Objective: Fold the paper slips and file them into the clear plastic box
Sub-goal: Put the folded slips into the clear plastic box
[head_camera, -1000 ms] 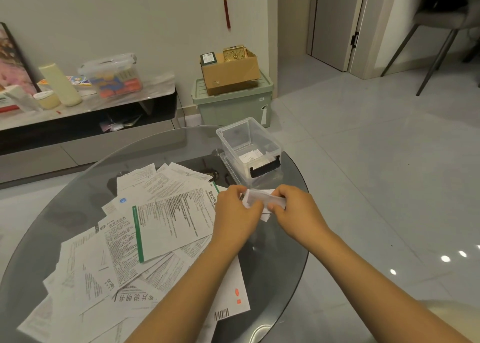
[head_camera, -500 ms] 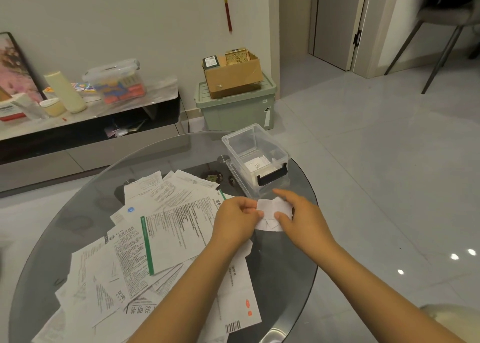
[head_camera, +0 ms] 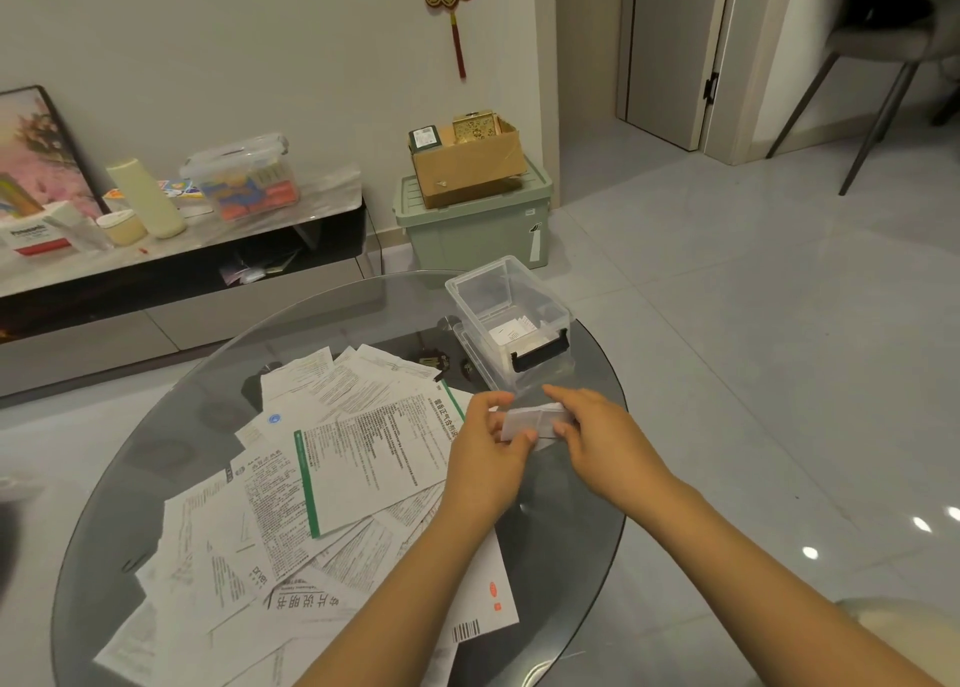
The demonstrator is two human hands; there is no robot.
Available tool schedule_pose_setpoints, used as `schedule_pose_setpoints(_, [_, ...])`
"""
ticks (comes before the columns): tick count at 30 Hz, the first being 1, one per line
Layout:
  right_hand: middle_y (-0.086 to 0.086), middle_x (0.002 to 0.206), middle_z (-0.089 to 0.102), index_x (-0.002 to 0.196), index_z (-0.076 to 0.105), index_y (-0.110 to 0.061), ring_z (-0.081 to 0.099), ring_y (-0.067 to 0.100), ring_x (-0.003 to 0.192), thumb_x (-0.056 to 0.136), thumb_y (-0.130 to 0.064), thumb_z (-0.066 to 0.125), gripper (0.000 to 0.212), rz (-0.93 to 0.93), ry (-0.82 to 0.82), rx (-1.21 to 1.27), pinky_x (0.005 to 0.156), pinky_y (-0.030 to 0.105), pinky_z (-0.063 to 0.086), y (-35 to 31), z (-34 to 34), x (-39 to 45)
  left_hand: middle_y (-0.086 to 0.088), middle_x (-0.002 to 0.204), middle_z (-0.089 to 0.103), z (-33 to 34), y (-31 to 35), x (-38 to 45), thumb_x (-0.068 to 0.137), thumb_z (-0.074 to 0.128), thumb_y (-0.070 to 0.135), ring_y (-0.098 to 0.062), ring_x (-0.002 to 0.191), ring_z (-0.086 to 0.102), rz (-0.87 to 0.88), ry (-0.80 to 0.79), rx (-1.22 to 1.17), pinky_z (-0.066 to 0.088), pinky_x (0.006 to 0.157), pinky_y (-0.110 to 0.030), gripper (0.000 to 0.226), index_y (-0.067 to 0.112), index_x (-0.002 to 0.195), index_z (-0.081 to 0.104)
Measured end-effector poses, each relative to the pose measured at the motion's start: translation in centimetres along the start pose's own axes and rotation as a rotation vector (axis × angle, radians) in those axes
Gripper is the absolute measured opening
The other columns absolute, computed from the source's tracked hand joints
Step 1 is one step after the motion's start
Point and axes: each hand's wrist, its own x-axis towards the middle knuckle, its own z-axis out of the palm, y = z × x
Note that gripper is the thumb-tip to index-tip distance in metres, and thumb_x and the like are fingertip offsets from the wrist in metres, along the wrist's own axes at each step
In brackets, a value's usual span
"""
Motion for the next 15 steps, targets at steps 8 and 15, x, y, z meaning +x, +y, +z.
schedule_pose_setpoints(8, [0.001,0.123,0.05,0.143,0.031,-0.034,0.052,0.016,0.107,0.098,-0.018,0.041,0.048,-0.117,0.051,-0.088,0.088,0.022,0.044,0.3,0.8,-0.6,0.018,0.099,0.059,0.8,0.1,-0.7,0.094,0.052,0.022,0.009,0.092,0.055,0.195,0.018,0.097,0.039,0.074,-0.003,0.015,0.035,0.103,0.052])
schedule_pose_setpoints(15, [0.003,0.113,0.05,0.143,0.034,-0.027,0.051,0.016,0.097,0.097,-0.017,0.043,0.048,-0.182,0.085,-0.155,0.074,0.022,0.041,0.2,1.0,-0.5,0.009,0.12,0.05,1.0,-0.8,-1.0,0.099,0.035,0.034,-0.004,0.112,0.047,0.334,0.038,0.347,0.036,0.098,-0.021,0.044,0.03,0.143,0.035])
